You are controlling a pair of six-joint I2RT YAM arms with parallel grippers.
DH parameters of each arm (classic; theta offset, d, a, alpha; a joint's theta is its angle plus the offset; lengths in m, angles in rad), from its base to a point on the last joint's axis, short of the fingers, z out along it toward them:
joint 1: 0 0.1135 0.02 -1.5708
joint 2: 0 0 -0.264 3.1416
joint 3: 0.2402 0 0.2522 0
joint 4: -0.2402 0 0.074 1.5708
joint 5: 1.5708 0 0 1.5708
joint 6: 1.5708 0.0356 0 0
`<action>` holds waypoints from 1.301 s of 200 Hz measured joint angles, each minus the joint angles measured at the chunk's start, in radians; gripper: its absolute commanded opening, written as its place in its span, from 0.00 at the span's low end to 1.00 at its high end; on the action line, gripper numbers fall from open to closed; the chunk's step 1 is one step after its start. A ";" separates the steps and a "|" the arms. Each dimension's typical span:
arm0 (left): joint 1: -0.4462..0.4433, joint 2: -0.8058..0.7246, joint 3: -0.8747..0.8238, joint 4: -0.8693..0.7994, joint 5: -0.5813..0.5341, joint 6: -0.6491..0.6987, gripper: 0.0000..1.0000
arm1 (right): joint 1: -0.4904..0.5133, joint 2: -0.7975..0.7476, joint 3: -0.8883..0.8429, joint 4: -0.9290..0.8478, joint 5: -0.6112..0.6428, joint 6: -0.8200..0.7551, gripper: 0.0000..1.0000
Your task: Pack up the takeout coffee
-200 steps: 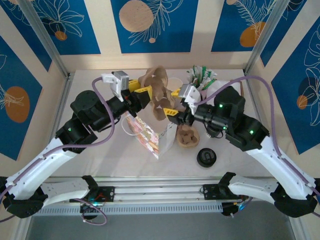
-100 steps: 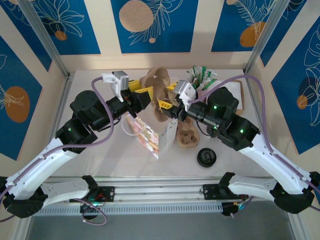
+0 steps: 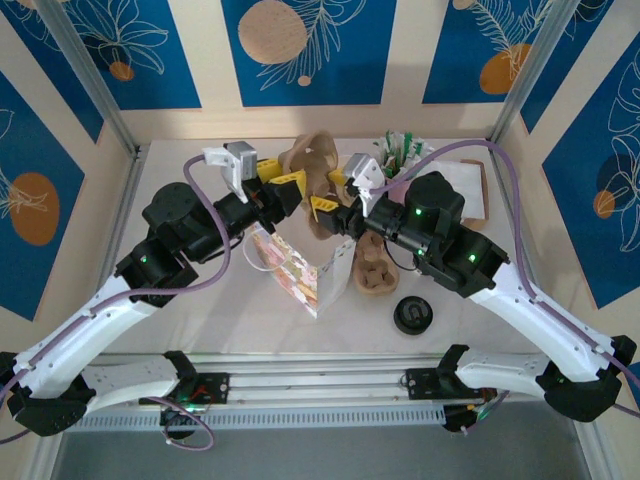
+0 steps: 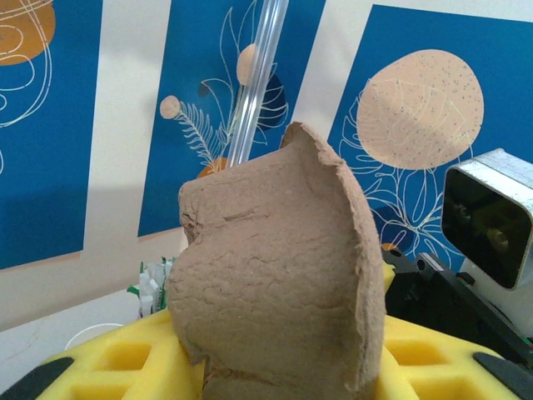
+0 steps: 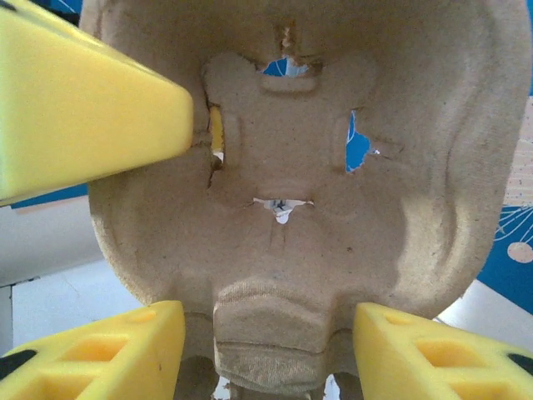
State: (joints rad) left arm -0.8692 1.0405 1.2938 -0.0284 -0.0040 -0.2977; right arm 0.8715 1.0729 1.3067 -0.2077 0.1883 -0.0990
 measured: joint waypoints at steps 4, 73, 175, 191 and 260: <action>0.000 0.000 0.000 0.002 0.000 0.000 0.41 | 0.000 0.000 0.000 0.002 0.000 0.001 0.55; 0.000 0.000 -0.003 0.008 -0.010 0.000 0.41 | 0.006 0.020 0.000 0.014 0.034 0.019 0.53; 0.001 -0.001 -0.011 0.014 -0.058 0.000 0.56 | 0.029 0.062 0.032 -0.007 0.072 0.039 0.35; 0.000 -0.004 -0.010 0.008 -0.061 0.009 0.70 | 0.032 0.068 0.039 -0.020 0.075 0.040 0.33; -0.002 -0.016 0.099 -0.190 -0.158 0.103 0.94 | 0.035 0.120 0.180 -0.201 0.155 0.095 0.32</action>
State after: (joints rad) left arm -0.8711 1.0248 1.3930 -0.2188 -0.1623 -0.1944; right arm 0.9070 1.1931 1.4872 -0.4088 0.3435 -0.0036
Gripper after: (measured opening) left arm 0.946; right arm 0.319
